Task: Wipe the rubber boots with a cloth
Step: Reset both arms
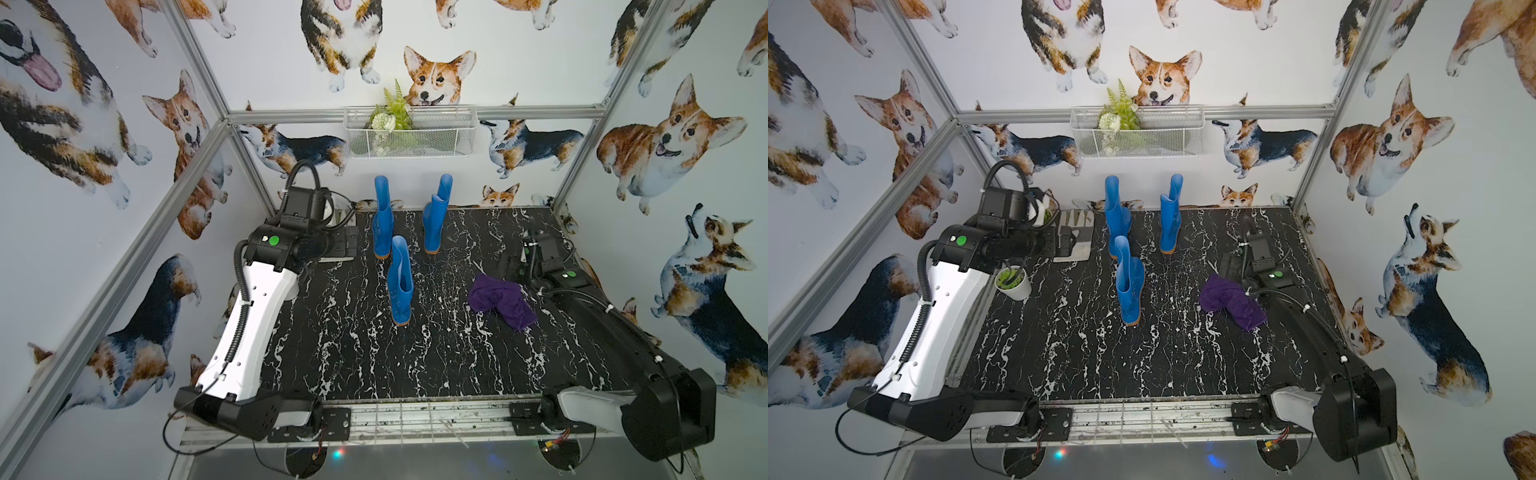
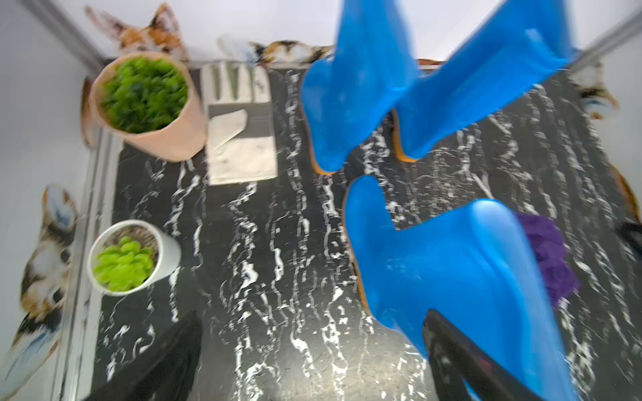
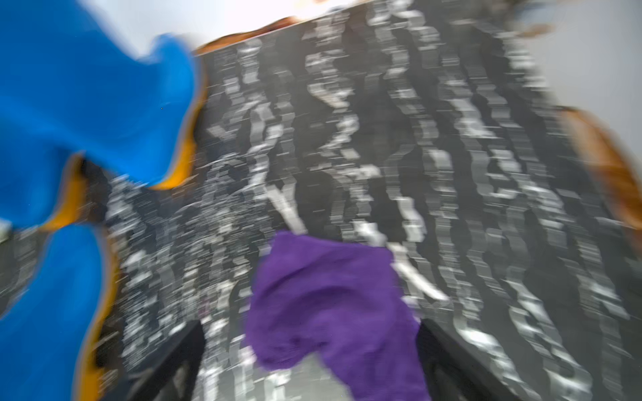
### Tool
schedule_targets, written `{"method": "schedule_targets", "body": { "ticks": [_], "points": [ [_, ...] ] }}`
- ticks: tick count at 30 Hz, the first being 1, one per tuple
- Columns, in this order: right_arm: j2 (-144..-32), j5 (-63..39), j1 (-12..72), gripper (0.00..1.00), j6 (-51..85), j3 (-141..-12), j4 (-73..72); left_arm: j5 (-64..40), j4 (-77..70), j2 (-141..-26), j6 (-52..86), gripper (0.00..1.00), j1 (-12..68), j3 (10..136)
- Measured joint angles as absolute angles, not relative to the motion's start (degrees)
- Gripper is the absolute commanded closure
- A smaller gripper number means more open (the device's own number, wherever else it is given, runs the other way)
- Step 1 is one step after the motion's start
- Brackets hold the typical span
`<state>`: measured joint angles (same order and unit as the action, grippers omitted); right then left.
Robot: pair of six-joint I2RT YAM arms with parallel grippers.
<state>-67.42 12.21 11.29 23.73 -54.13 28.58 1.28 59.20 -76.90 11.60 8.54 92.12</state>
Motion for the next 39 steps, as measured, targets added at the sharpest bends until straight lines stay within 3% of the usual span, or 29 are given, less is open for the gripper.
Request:
{"method": "schedule_targets", "body": {
  "ticks": [3,5,11,14,19,26,30,39],
  "points": [
    [-64.47,16.43,4.95,0.01,23.9,-49.93,27.07,-0.91,47.37,-74.41,12.36,0.0,-4.21,75.55],
    [-62.0,19.53,3.55,0.01,23.4,-45.74,24.03,-0.93,39.48,-70.96,13.32,0.0,-8.62,63.77],
    [-58.46,20.6,2.98,0.01,17.85,-30.65,7.94,-2.07,10.0,-62.04,11.25,0.0,-10.09,34.3],
    [-57.74,19.68,2.98,0.01,15.68,-23.97,-0.25,-1.8,-1.96,-62.43,10.52,0.0,-10.09,25.71],
    [-61.89,18.35,3.01,0.01,13.3,-14.96,-19.22,-1.69,-21.52,-72.84,11.03,0.0,-9.3,21.12],
    [-72.44,15.75,3.11,0.01,8.8,-19.09,-31.24,-1.08,-39.59,-83.13,8.93,0.0,-4.03,20.73],
    [-82.83,16.01,3.01,0.0,7.2,-14.46,-44.64,0.6,-48.86,-88.84,4.21,0.0,1.78,20.29],
    [-83.4,14.98,2.57,0.01,6.35,-17.39,-48.34,3.99,-50.13,-89.65,0.69,0.0,3.4,22.15]
  ]
}}
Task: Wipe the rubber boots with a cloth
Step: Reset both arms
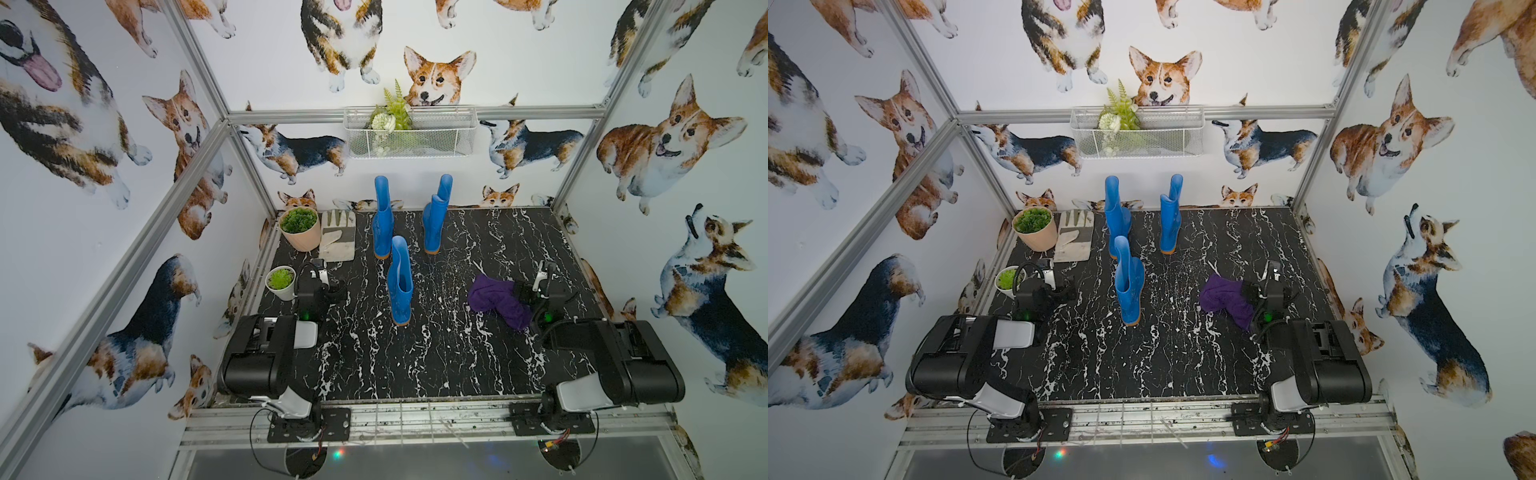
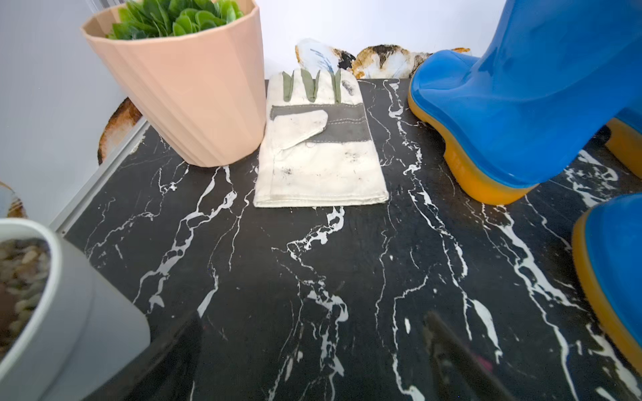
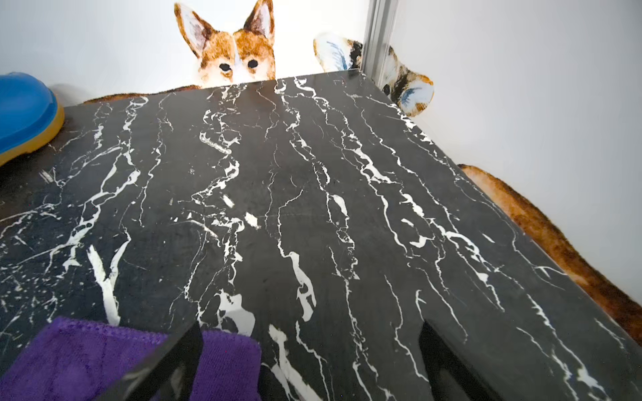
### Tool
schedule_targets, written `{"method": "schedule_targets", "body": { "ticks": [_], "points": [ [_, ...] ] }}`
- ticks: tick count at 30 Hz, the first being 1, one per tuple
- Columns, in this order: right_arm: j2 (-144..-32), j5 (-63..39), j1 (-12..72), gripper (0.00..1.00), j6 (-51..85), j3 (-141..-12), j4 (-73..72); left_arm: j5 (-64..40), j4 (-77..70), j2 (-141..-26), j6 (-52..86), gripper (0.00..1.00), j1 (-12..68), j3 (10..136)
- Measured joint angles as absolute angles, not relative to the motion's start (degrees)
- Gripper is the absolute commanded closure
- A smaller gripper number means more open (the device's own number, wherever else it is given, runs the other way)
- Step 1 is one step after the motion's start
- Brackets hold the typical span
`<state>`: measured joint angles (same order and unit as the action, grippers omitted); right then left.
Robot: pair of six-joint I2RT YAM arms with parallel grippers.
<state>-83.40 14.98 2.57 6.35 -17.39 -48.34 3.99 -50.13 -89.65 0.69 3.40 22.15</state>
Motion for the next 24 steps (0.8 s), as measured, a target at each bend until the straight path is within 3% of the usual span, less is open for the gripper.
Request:
{"method": "schedule_targets", "body": {
  "ticks": [24],
  "points": [
    [-83.42,14.94,2.61,0.01,6.17,-17.34,-48.38,5.26,-50.0,-90.19,-0.38,0.0,3.92,22.9]
  ]
}}
